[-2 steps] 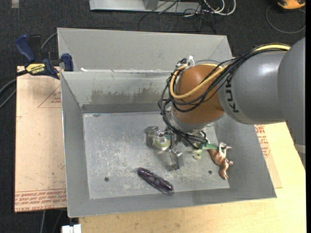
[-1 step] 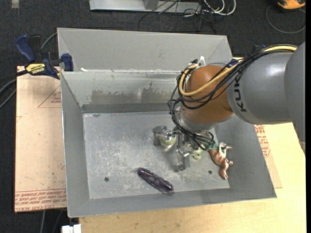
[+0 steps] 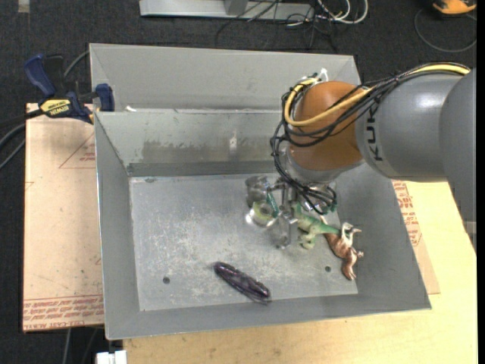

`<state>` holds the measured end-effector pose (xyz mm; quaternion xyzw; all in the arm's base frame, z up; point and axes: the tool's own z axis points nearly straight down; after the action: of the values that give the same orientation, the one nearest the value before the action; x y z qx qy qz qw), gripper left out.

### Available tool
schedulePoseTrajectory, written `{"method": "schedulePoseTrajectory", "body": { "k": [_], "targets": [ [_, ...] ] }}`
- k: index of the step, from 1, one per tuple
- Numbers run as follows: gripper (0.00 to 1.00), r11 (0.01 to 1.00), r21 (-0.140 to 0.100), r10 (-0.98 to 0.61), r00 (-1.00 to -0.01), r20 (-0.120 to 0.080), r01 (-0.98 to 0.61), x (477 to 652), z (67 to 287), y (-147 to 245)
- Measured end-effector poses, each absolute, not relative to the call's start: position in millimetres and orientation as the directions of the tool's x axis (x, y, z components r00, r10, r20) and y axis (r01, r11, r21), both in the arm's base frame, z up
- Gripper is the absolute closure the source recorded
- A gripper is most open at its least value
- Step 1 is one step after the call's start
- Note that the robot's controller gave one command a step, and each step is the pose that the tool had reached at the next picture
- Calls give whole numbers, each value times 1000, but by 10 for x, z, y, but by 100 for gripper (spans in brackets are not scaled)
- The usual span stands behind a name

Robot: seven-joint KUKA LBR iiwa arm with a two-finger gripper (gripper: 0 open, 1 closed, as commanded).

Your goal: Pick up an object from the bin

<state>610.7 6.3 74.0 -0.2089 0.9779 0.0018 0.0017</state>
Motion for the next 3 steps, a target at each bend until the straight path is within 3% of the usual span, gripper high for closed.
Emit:
{"method": "schedulePoseTrajectory", "body": {
  "k": [1, 2, 3],
  "targets": [
    [100, 944, 5, -331, -944, -4, -331, 6410, 808, 55],
    [100, 944, 6, -330, -944, -4, -330, 6410, 808, 55],
    [100, 936, 6, -353, -936, -8, -353, 6458, 1714, 302]
  ]
}}
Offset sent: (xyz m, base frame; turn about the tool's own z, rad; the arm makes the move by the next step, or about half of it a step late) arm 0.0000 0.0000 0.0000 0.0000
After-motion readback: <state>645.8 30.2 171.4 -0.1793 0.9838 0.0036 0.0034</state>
